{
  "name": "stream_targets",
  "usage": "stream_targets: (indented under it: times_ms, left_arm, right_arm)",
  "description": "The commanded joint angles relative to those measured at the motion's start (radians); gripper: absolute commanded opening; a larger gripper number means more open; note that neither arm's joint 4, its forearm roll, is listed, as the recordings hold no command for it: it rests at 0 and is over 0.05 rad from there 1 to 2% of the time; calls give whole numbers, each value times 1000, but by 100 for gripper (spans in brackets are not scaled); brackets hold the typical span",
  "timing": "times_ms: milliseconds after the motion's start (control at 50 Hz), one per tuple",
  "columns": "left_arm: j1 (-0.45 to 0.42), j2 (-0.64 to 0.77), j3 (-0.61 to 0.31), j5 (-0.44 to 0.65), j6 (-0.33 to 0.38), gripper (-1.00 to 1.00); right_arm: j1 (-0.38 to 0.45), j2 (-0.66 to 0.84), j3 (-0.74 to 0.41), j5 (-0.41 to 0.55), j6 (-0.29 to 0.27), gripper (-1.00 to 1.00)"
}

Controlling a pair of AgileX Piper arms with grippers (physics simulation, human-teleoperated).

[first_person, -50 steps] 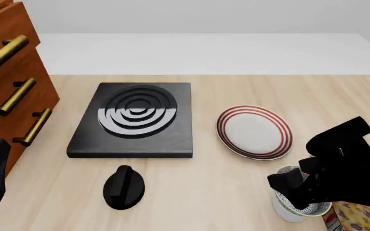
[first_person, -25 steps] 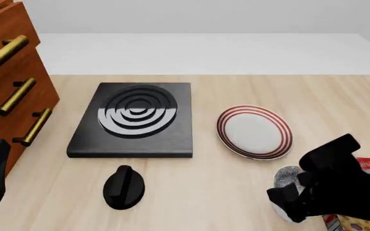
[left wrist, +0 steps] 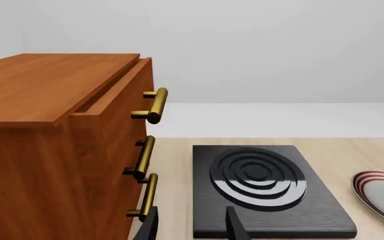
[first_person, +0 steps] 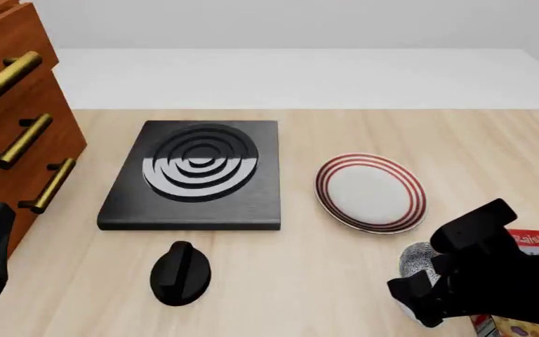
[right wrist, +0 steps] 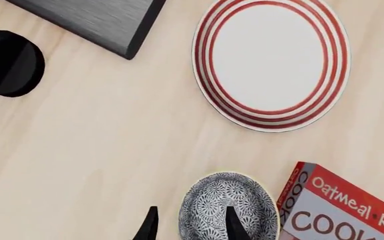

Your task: Pick the akita bowl on the ramekin and place it on the plate.

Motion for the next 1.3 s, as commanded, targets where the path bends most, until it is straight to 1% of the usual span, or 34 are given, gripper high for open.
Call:
stream_targets:
  times_ms: [20, 200, 480, 740, 1020, 1220, 1240, 1300]
  left_arm:
    - [0, 0, 0, 0, 0, 100]
    - [0, 0, 0, 0, 0, 100]
    - [0, 0, 0, 0, 0, 100]
    - [0, 0, 0, 0, 0, 100]
    - [0, 0, 0, 0, 0, 100]
    - [0, 0, 0, 0, 0, 100]
    - [0, 0, 0, 0, 0, 100]
    - [0, 0, 0, 0, 0, 100]
  right_arm:
    - [5, 10, -4, 3, 3, 100]
    - [5, 23, 4, -12, 3, 100]
    - [10, 81, 35, -81, 18, 100]
    - [12, 116, 48, -118, 27, 100]
    - [10, 129, 50, -124, 33, 100]
    - [24, 131, 46, -120, 42, 100]
    - [14, 123, 48, -117, 33, -100]
    - [10, 117, 50, -114, 28, -100]
